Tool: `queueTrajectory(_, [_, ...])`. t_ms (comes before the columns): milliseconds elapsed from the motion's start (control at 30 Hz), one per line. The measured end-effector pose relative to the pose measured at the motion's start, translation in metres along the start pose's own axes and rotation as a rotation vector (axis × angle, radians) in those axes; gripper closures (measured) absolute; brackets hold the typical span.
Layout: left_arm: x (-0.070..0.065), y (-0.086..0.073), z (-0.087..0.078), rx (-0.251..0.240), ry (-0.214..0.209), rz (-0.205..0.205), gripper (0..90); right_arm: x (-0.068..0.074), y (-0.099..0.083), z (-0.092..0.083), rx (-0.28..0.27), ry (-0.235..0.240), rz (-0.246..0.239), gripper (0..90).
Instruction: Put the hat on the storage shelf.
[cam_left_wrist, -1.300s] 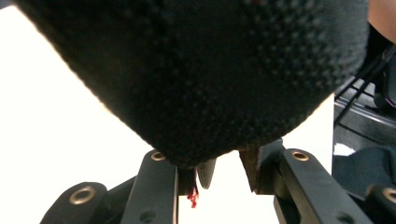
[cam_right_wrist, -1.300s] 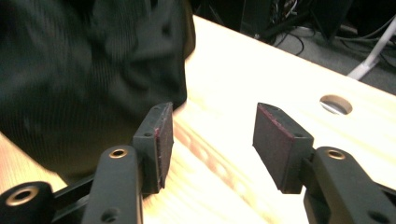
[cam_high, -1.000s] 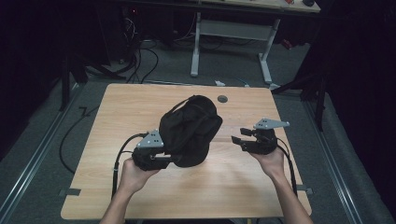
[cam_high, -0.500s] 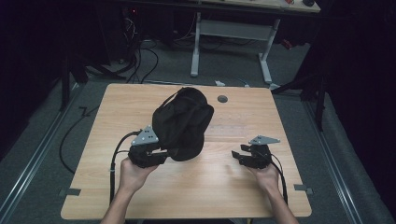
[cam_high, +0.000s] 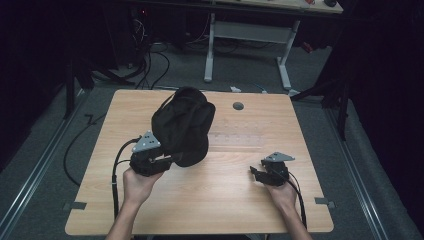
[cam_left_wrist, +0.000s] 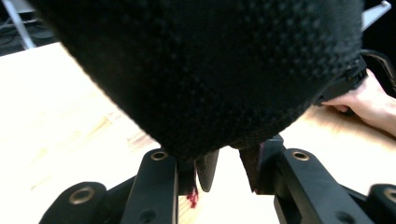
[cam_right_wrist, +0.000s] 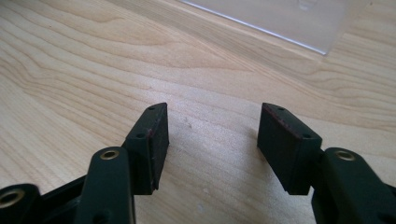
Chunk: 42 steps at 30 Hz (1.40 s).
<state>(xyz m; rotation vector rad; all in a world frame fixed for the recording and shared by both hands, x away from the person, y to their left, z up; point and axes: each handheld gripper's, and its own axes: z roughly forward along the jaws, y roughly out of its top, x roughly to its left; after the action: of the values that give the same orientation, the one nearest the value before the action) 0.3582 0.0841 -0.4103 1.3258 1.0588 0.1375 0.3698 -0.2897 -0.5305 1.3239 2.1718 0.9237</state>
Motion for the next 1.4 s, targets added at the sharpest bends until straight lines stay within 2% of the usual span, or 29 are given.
queueTrajectory(300, [0.006,0.008,-0.001,-0.045,0.037,-0.030,68.6,0.000,0.000,0.000,0.001,-0.005,0.005,40.5])
queueTrajectory(567, [0.007,0.018,0.005,-0.067,0.089,-0.002,68.6,0.000,0.000,0.000,0.003,-0.008,0.007,38.8])
queueTrajectory(800, [0.008,0.030,0.015,-0.096,0.122,-0.015,68.6,0.001,0.000,0.000,0.003,-0.010,0.009,38.7])
queueTrajectory(1033, [0.009,0.036,0.032,-0.086,0.169,0.001,68.5,0.001,0.000,0.000,0.004,-0.011,0.010,38.6])
queueTrajectory(1400, [0.009,0.039,0.052,-0.079,0.198,0.043,68.6,0.001,0.000,0.000,0.005,-0.012,0.010,38.4])
